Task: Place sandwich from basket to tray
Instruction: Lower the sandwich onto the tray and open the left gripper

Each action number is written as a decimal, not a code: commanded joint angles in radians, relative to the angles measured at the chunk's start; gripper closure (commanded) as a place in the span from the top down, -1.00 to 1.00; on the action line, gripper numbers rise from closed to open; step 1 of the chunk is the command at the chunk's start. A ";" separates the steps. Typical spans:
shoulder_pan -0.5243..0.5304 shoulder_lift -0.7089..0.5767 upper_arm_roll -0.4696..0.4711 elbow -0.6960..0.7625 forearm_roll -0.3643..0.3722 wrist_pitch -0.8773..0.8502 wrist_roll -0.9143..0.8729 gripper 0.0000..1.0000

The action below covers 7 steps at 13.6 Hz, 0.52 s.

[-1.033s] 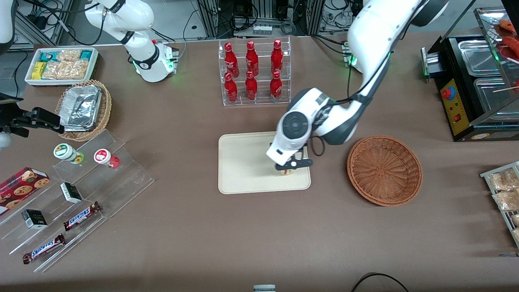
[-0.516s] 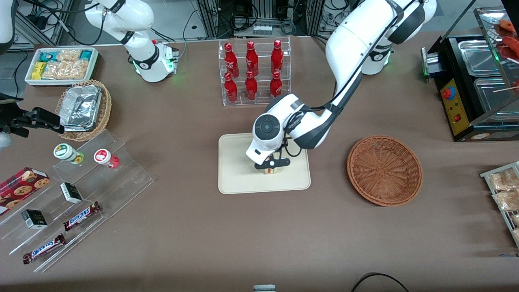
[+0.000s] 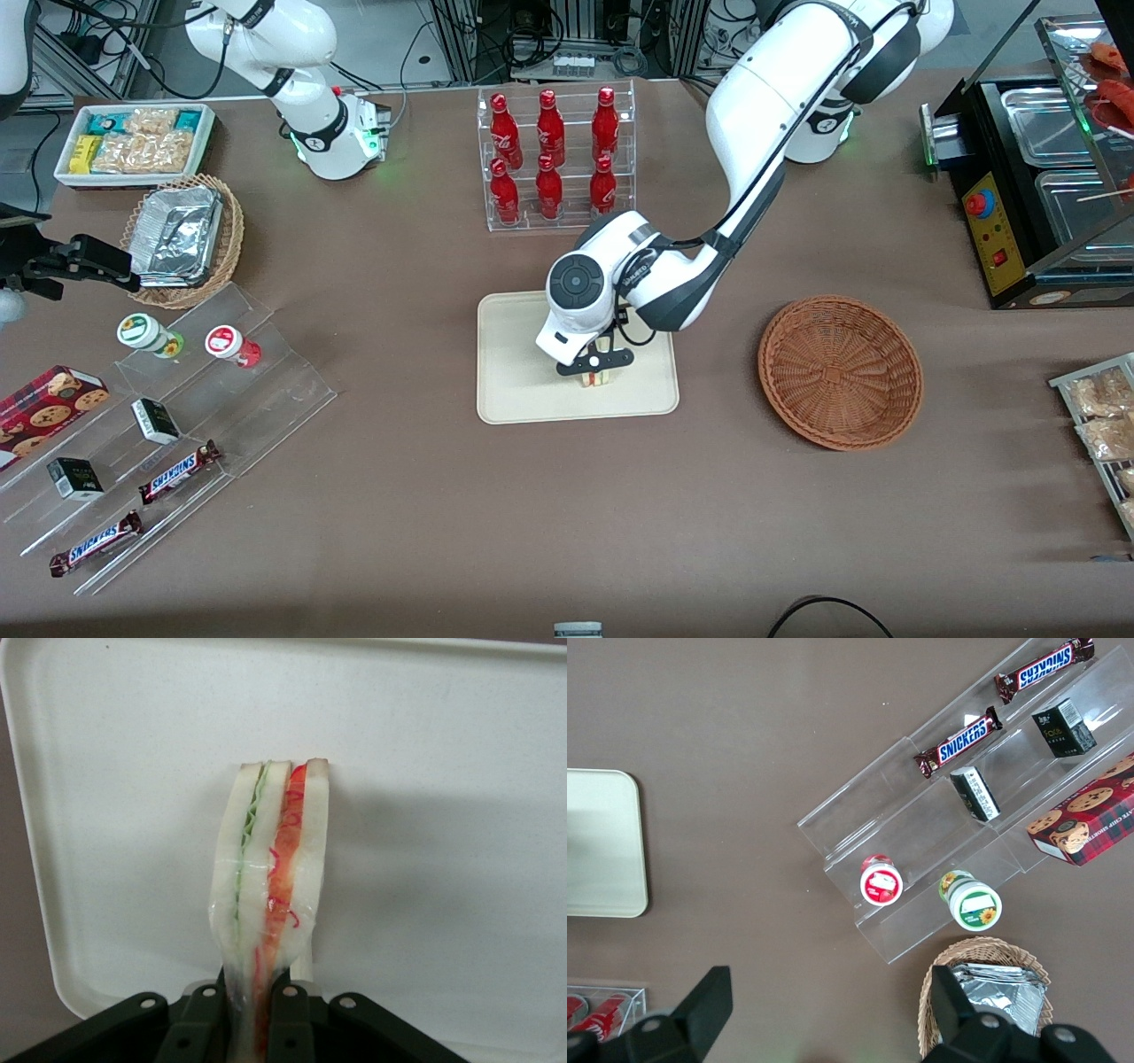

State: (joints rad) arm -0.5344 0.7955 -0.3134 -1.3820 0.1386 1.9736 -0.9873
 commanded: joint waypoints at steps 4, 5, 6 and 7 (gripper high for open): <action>-0.019 0.021 0.010 0.040 0.021 -0.021 -0.024 1.00; -0.018 0.019 0.010 0.040 0.021 -0.021 -0.024 1.00; -0.018 0.014 0.010 0.041 0.021 -0.022 -0.025 1.00; -0.018 0.010 0.010 0.043 0.021 -0.027 -0.025 1.00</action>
State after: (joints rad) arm -0.5350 0.7999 -0.3133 -1.3763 0.1388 1.9736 -0.9897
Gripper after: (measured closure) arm 0.383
